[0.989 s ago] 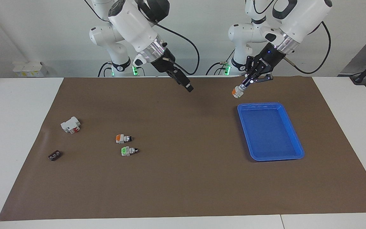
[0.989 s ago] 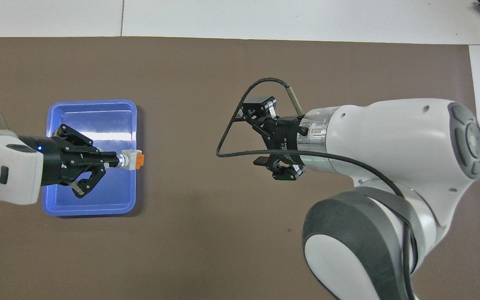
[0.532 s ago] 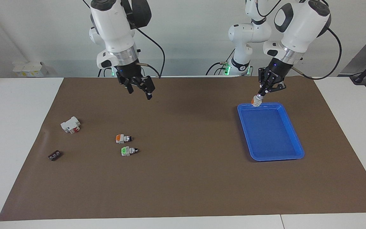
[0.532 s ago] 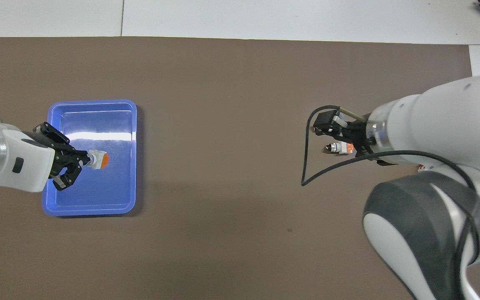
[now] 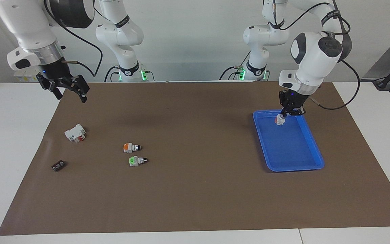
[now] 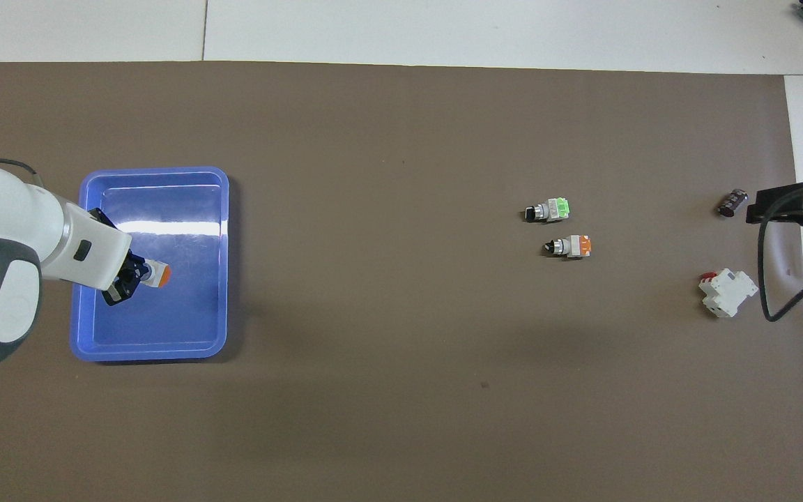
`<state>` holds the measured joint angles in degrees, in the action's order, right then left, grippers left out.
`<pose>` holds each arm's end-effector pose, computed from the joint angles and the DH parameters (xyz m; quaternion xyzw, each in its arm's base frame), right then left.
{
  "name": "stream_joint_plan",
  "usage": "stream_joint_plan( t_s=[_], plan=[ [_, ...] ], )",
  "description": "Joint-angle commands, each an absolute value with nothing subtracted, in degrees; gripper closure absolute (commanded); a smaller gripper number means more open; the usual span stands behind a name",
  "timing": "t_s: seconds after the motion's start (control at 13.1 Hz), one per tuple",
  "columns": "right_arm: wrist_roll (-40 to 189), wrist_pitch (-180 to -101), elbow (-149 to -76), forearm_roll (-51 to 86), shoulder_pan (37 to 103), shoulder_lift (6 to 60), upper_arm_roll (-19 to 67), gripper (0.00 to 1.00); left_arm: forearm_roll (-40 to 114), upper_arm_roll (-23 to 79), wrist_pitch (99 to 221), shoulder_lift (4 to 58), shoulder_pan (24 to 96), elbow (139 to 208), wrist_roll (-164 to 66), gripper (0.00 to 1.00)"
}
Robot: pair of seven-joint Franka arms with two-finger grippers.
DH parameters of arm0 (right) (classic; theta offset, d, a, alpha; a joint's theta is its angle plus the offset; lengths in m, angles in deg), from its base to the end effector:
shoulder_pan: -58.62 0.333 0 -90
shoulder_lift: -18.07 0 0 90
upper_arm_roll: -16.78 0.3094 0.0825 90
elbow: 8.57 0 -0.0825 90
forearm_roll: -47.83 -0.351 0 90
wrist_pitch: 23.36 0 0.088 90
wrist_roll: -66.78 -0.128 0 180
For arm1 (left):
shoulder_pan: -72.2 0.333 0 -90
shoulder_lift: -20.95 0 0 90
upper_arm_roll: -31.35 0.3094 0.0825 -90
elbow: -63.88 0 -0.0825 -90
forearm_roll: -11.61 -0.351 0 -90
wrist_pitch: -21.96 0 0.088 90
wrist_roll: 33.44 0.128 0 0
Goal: Turn and place switch with both arms
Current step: 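Turn the switch and lower it into the tray with the left gripper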
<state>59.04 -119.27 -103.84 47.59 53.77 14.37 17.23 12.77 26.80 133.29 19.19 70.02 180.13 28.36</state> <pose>0.5115 -0.0387 0.5990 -0.9937 0.1058 -0.0378 0.0029 0.5037 -0.0615 0.4417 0.8283 -0.5595 -0.0207 0.0200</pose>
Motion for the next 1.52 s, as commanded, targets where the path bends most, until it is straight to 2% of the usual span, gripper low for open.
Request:
stream_joint_plan(
  t_s=[0.0, 0.23, 0.46, 0.61, 0.68, 0.76, 0.84, 0.91, 1.14, 1.45],
  plan=[
    [53.43, -113.46, -97.08, 48.53, 55.46, 16.49, 17.66, 0.00, 11.61, 26.42, 136.73, 20.77, 70.97, 182.52, 28.52, 1.00],
    [53.24, -114.50, -103.39, 48.71, 55.28, 13.25, 17.66, 0.00, 11.53, 26.42, 142.43, 20.60, 70.18, 187.44, 28.35, 1.00],
    [53.42, -114.33, -103.40, 48.79, 55.02, 13.15, 17.57, 0.00, 11.44, 26.25, 143.51, 20.43, 69.14, 190.08, 28.61, 1.00],
    [55.60, -114.33, -102.97, 48.88, 55.19, 13.23, 17.66, 0.00, 11.44, 26.34, 139.93, 19.90, 68.34, 190.09, 28.44, 1.00],
    [56.05, -114.15, -102.96, 48.88, 55.19, 13.24, 17.75, 0.00, 11.44, 26.34, 138.34, 19.72, 67.64, 190.09, 28.35, 0.88],
    [56.14, -114.06, -102.96, 48.80, 55.19, 13.24, 17.75, 0.00, 11.44, 26.34, 136.24, 19.63, 67.72, 189.74, 28.26, 0.57],
    [56.14, -114.32, -103.05, 48.79, 55.19, 13.15, 17.75, 0.00, 11.44, 26.34, 135.00, 19.54, 67.98, 189.30, 27.74, 0.08],
    [55.71, -114.50, -102.96, 48.79, 55.19, 13.15, 17.84, 0.00, 11.44, 26.34, 134.46, 18.85, 68.25, 189.13, 26.34, 0.00],
    [55.71, -114.06, -103.05, 48.79, 55.81, 13.06, 18.27, 0.00, 11.44, 26.25, 129.64, 17.96, 67.90, 187.29, 13.10, 0.00],
    [55.71, -114.06, -103.05, 48.79, 55.81, 13.06, 18.28, 0.00, 11.44, 26.42, 129.27, 16.74, 68.60, 185.52, -5.07, 0.00]
  ],
)
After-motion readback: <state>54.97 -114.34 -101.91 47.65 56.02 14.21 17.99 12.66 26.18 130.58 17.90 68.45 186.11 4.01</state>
